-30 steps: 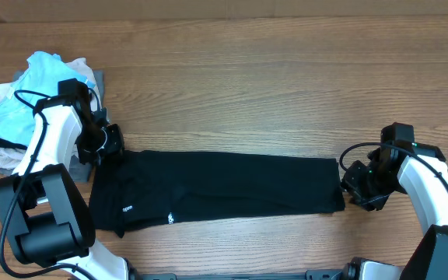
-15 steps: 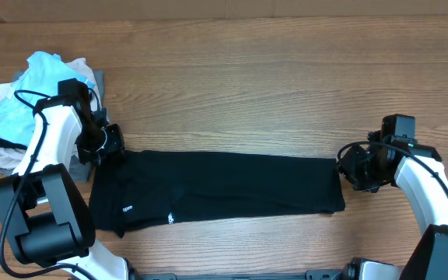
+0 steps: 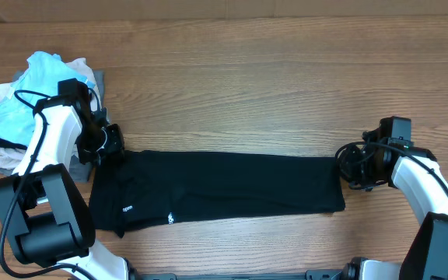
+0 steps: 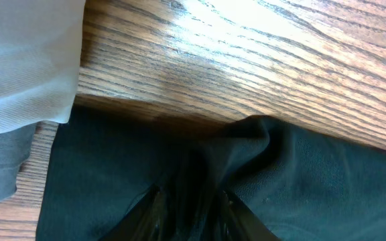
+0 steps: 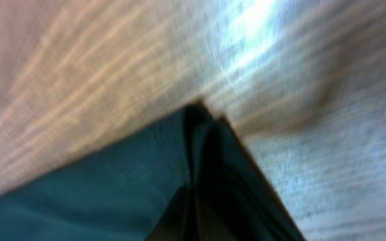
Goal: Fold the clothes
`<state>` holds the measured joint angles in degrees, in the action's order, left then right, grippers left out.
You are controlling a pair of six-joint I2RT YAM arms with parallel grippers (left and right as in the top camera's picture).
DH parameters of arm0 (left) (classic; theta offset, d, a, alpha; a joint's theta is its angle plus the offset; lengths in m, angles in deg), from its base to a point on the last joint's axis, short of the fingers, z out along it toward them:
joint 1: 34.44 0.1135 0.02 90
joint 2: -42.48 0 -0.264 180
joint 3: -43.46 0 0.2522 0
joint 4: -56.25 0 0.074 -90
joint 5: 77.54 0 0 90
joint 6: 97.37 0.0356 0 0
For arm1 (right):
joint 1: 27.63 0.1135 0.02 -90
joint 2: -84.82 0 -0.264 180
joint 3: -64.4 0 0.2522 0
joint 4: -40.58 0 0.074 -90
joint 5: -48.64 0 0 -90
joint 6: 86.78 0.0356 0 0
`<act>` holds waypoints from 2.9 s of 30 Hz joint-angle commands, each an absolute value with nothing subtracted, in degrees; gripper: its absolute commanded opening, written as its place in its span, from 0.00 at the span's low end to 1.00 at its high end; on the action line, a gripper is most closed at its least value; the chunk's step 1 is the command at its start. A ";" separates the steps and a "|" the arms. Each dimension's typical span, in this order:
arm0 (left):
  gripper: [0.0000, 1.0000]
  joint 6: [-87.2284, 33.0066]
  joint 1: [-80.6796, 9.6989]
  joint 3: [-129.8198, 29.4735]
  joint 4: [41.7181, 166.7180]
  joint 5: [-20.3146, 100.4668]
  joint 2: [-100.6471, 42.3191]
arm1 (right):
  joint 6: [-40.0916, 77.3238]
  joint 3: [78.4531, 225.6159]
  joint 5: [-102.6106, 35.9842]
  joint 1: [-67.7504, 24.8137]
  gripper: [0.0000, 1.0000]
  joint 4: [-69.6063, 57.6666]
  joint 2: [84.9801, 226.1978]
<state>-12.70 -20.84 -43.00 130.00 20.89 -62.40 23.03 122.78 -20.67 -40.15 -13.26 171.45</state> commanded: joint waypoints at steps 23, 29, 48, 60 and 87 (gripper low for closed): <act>0.40 -6.62 -20.59 -46.33 134.17 28.14 -58.49 | 22.31 125.05 -18.79 -46.99 0.48 -19.18 170.92; 0.13 -5.61 -21.75 -46.20 137.69 30.72 -55.64 | 11.56 125.05 -3.66 -45.48 0.15 -20.78 170.92; 0.04 -22.62 -27.02 -15.11 108.82 30.46 -55.67 | 32.36 111.02 -15.23 -40.39 0.05 -5.17 171.58; 0.04 -25.42 -29.23 -14.85 89.37 29.28 -60.58 | 43.25 110.89 -20.30 -40.32 0.05 11.24 183.82; 0.33 -19.38 -27.94 -50.54 119.42 28.64 -65.48 | 26.90 121.42 -2.09 -50.24 0.27 6.26 177.61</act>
<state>-23.08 -28.29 -45.28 116.86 27.27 -65.00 35.05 118.50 -3.62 -48.78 10.02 181.68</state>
